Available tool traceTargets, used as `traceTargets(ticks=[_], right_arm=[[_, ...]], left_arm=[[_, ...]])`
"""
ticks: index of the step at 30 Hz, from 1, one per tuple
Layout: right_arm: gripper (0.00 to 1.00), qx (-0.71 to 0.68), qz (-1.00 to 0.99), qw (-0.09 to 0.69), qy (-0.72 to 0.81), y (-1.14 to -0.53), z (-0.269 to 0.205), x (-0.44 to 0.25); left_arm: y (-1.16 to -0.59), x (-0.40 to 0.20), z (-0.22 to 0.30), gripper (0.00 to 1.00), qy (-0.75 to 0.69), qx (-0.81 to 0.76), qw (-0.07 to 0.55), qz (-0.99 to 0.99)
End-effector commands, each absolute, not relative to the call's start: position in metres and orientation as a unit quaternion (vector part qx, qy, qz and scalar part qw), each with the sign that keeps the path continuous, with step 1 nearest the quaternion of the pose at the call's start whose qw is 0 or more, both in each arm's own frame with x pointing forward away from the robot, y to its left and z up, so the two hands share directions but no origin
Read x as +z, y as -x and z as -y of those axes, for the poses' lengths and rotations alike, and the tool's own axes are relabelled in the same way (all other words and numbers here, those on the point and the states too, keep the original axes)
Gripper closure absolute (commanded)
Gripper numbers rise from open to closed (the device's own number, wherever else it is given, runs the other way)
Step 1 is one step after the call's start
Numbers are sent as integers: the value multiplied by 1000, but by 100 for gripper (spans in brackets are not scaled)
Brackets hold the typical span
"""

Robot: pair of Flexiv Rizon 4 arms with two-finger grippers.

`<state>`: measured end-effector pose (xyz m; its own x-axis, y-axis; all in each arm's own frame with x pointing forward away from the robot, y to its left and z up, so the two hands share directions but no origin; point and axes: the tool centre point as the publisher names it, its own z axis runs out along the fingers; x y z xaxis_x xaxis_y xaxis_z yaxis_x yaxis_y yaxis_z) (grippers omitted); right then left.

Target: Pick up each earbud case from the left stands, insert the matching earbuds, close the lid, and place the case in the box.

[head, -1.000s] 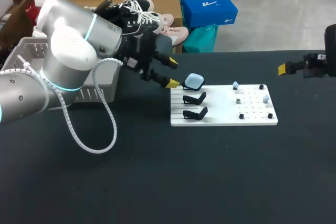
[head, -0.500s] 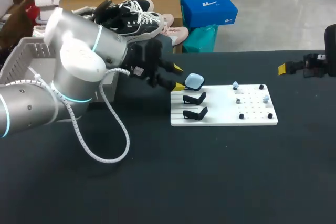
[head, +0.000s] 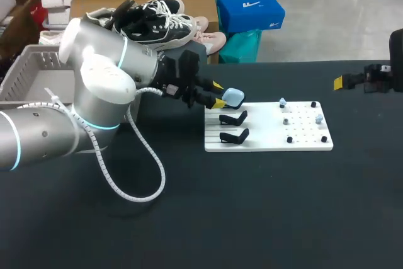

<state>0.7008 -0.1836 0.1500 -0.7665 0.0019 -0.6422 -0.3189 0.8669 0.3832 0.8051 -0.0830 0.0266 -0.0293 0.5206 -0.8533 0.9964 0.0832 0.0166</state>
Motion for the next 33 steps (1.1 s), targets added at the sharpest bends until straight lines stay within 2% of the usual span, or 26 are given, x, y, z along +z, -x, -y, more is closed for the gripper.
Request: traceTargets(ticks=[1, 5, 7, 10, 16, 33], right_arm=[[0, 245, -907, 330, 89, -701, 185, 149], [0, 245, -907, 330, 89, -701, 185, 149], [0, 245, -907, 330, 89, -701, 185, 149], [0, 245, -907, 330, 89, -701, 185, 149], [0, 245, -907, 330, 89, -701, 185, 149], [0, 245, -907, 330, 89, -701, 185, 149]], left_arm=[[-810, 23, 87, 40, -596, -330, 363, -636], [-810, 25, 90, 40, -597, -338, 361, -632], [-812, 25, 92, 51, -597, -340, 360, -631], [-814, 23, 94, 56, -596, -343, 359, -632], [-816, 23, 97, 53, -595, -347, 357, -631], [-817, 18, 100, 53, -594, -351, 354, -631]])
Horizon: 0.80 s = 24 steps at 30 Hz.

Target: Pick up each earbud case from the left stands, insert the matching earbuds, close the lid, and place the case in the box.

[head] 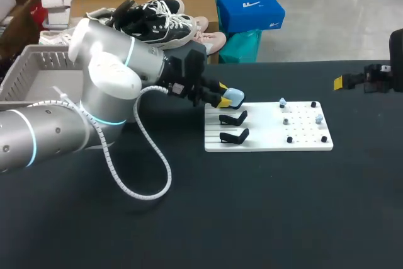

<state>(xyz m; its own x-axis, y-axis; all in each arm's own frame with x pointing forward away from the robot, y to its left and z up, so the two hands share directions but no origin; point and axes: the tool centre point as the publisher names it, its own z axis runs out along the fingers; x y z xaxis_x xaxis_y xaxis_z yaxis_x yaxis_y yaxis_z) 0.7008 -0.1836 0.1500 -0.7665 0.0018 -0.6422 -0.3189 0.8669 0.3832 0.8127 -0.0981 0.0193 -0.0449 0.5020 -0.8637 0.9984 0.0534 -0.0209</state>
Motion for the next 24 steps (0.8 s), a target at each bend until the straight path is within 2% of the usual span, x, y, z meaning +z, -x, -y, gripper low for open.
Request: traceTargets(ticks=[1, 9, 14, 16, 18, 19, 24], right_arm=[[0, 245, -907, 330, 89, -701, 185, 149], [0, 245, -907, 330, 89, -701, 185, 149], [0, 245, -907, 330, 89, -701, 185, 149], [0, 245, -907, 330, 89, -701, 185, 149], [0, 245, -907, 330, 89, -701, 185, 149], [0, 245, -907, 330, 89, -701, 185, 149], [0, 245, -907, 330, 89, -701, 185, 149]], left_arm=[[-817, 18, 100, 54, -594, -351, 355, -631], [-817, 17, 101, 54, -594, -348, 359, -631], [-816, 17, 101, 70, -594, -346, 362, -630], [-816, 17, 102, 73, -593, -346, 363, -630], [-814, 18, 101, 83, -592, -347, 363, -630], [-813, 18, 101, 98, -592, -349, 362, -630], [-808, 31, 95, 100, -586, -358, 369, -626]])
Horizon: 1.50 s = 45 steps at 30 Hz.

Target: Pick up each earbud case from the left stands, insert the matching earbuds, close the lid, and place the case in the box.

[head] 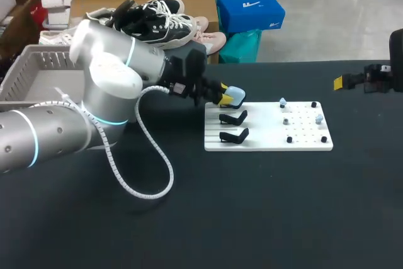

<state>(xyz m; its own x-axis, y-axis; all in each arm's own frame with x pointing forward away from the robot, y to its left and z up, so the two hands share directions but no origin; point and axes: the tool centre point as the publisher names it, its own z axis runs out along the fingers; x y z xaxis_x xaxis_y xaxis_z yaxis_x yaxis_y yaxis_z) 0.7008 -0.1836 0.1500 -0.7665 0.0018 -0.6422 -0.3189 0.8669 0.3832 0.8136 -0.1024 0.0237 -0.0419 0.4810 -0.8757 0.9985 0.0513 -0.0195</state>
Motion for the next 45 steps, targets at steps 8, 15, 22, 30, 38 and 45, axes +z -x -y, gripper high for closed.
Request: traceTargets(ticks=[8, 15, 22, 30, 38, 45], right_arm=[[0, 245, -907, 330, 89, -701, 185, 149], [0, 245, -907, 330, 89, -701, 185, 149], [0, 245, -907, 330, 89, -701, 185, 149], [0, 245, -907, 330, 89, -701, 185, 149], [0, 245, -907, 330, 89, -701, 185, 149], [0, 245, -907, 330, 89, -701, 185, 149]], left_arm=[[-796, 59, 79, 100, -567, -372, 390, -623], [-766, 97, 79, 100, -543, -390, 417, -616], [-727, 130, 86, 100, -531, -411, 465, -577], [-693, 142, 95, 100, -536, -417, 491, -546], [-673, 144, 100, 100, -538, -420, 495, -537], [-667, 147, 103, 100, -534, -431, 490, -538]])
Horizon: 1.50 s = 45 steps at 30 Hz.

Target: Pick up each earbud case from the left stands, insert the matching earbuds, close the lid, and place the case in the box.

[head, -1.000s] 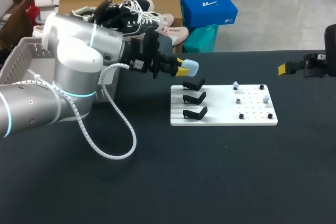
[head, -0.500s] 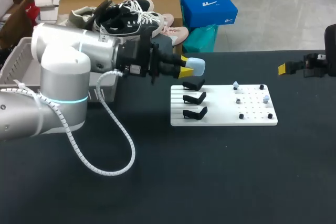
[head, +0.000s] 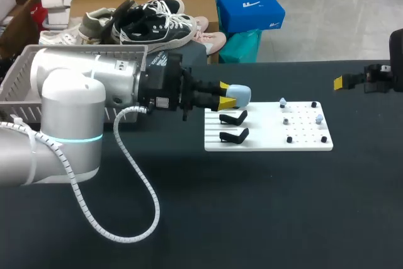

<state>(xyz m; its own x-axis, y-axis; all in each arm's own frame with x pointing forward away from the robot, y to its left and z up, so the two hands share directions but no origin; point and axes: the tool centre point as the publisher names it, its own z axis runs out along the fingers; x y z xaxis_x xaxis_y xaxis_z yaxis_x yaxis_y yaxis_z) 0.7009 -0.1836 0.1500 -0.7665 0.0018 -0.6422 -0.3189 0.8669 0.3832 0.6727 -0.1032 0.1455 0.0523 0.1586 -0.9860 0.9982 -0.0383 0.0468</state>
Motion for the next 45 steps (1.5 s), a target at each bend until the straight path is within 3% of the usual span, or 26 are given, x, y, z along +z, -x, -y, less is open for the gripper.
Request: traceTargets(ticks=[1, 29, 45], right_arm=[[0, 245, -907, 330, 89, -701, 185, 149], [0, 245, -907, 330, 89, -701, 185, 149], [0, 245, -907, 330, 89, -701, 185, 149]], left_arm=[[-667, 147, 103, 100, -534, -431, 490, -538], [-667, 147, 103, 100, -534, -431, 490, -538], [-669, 130, 150, 100, -560, -455, 504, -474]])
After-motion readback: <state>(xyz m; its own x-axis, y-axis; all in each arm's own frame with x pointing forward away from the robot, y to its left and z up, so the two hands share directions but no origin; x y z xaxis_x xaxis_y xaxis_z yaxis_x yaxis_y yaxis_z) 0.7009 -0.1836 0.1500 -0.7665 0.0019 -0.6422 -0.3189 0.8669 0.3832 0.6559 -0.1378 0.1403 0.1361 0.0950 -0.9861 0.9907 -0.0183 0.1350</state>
